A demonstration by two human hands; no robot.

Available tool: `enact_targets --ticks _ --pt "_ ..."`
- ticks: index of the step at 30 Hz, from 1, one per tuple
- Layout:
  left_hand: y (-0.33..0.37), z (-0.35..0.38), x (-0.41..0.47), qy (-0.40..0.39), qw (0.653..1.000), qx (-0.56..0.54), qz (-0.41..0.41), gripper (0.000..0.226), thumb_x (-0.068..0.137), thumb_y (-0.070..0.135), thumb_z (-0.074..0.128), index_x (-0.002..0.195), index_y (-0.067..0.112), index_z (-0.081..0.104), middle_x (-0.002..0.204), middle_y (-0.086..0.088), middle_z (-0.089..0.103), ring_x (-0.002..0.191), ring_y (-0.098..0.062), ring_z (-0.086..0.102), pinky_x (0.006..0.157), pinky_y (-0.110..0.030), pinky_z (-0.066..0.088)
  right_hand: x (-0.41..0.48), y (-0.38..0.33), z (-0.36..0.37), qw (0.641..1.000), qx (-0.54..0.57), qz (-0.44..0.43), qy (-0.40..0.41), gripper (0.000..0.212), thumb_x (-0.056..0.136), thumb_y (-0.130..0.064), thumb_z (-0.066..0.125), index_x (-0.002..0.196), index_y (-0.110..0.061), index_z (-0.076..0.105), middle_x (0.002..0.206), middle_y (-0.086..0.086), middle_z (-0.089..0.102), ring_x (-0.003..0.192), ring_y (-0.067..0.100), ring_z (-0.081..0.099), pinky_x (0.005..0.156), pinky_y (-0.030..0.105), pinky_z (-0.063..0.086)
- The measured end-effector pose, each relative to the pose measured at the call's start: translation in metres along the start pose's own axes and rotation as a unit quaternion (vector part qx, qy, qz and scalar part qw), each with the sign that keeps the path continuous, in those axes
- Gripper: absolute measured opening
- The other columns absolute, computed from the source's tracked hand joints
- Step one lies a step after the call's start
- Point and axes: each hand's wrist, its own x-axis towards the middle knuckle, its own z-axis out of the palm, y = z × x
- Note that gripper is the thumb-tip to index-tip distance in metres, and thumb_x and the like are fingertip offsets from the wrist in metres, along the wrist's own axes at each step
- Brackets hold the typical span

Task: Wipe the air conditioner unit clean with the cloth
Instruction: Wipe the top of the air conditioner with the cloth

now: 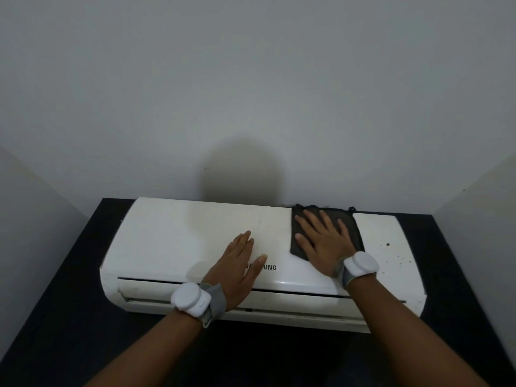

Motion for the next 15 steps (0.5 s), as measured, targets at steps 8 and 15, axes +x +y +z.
enact_targets --ticks 8,15 --pt "0.012 0.014 0.002 -0.023 0.999 0.027 0.019 0.070 0.094 0.054 0.021 0.148 0.011 0.010 0.158 0.001 -0.001 0.144 -0.008 -0.004 0.113 -0.019 -0.005 -0.009 0.028 0.000 0.995 0.008 0.102 0.013 0.056 0.094 -0.060 0.009 0.148 -0.045 0.007 0.159 -0.015 0.008 0.146 0.020 0.004 0.115 0.053 0.001" --pt "0.021 0.025 0.006 -0.049 0.998 0.018 0.021 0.064 0.097 0.047 0.019 0.148 0.009 0.010 0.158 -0.001 0.000 0.143 -0.007 -0.003 0.113 -0.018 -0.006 -0.059 0.018 0.005 0.997 -0.036 0.057 0.049 0.058 0.096 -0.057 0.007 0.150 -0.039 0.016 0.159 -0.011 0.015 0.146 0.025 0.011 0.114 0.055 0.009"
